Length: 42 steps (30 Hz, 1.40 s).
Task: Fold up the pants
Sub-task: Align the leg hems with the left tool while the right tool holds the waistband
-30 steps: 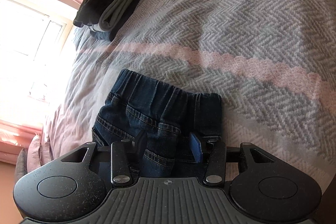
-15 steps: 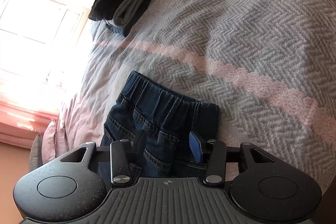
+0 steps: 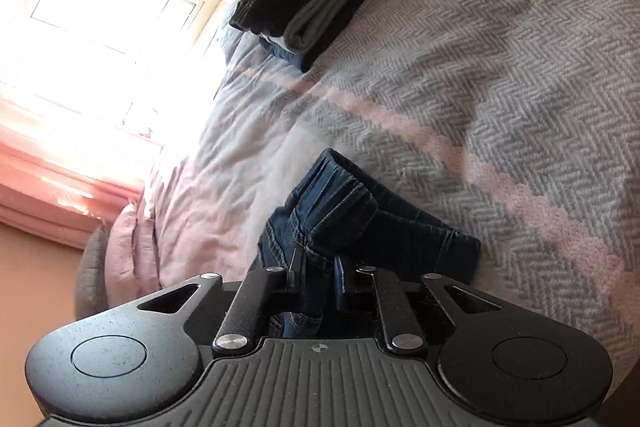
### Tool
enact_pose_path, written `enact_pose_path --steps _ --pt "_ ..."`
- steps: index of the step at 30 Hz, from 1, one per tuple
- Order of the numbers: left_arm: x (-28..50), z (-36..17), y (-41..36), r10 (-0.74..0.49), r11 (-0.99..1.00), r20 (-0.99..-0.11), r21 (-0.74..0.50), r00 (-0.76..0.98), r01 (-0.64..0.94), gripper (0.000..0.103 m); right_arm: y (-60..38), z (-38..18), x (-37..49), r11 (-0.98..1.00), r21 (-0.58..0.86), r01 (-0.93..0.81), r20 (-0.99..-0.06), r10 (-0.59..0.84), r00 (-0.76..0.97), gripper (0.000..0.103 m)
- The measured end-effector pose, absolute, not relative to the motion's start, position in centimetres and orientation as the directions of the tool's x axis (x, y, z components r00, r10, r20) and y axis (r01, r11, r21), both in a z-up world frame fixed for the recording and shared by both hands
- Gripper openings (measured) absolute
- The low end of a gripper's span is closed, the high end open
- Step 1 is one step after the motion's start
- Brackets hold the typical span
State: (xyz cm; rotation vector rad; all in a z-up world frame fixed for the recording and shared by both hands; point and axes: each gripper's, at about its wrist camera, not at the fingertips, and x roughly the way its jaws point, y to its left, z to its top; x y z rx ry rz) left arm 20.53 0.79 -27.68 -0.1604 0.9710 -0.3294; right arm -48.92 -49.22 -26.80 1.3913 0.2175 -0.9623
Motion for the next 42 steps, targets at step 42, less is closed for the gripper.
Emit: enact_pose_path --steps 42 --pt "18.9 -31.3 1.4 -0.206 0.976 -0.839 -0.139 0.503 0.167 0.007 -47.8 -30.2 -48.3 -0.121 0.551 0.826 -0.779 -0.431 0.456 0.009"
